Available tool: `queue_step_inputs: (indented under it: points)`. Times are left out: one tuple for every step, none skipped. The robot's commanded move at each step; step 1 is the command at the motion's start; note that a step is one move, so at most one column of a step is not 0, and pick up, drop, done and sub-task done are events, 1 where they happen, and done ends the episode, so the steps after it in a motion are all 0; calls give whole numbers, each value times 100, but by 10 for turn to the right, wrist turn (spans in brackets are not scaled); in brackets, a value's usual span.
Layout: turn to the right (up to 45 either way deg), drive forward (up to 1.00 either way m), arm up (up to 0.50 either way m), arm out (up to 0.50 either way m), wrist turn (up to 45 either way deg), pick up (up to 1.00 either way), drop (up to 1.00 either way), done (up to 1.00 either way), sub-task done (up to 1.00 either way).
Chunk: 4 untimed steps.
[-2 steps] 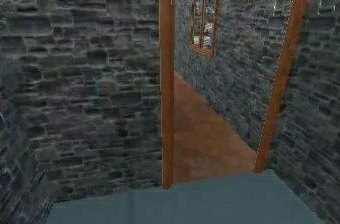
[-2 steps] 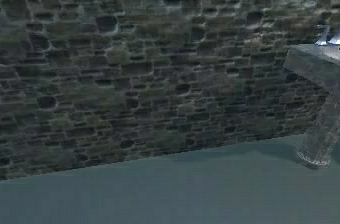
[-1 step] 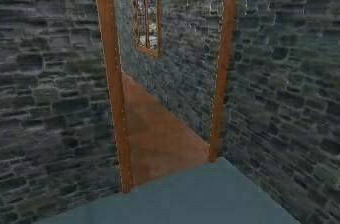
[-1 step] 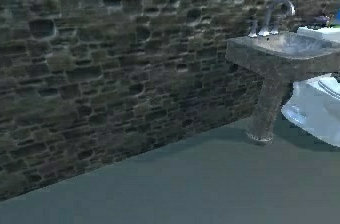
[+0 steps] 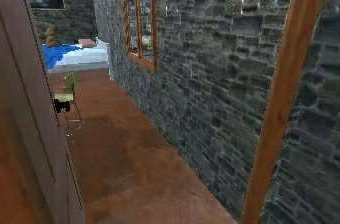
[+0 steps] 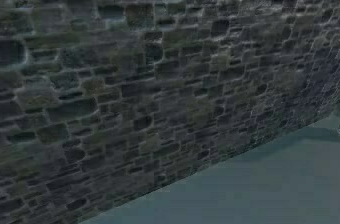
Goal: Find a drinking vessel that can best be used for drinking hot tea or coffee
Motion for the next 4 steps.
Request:
queue_step_inputs:
  points:
    - [60, 0, 0, 0, 0, 0, 0, 0, 0]
    - [0, 50, 0, 0, 0, 0, 0, 0, 0]
    - [-210, 0, 0, 0, 0, 0, 0, 0, 0]
    - [0, 100, 0, 0, 0, 0, 0, 0, 0]
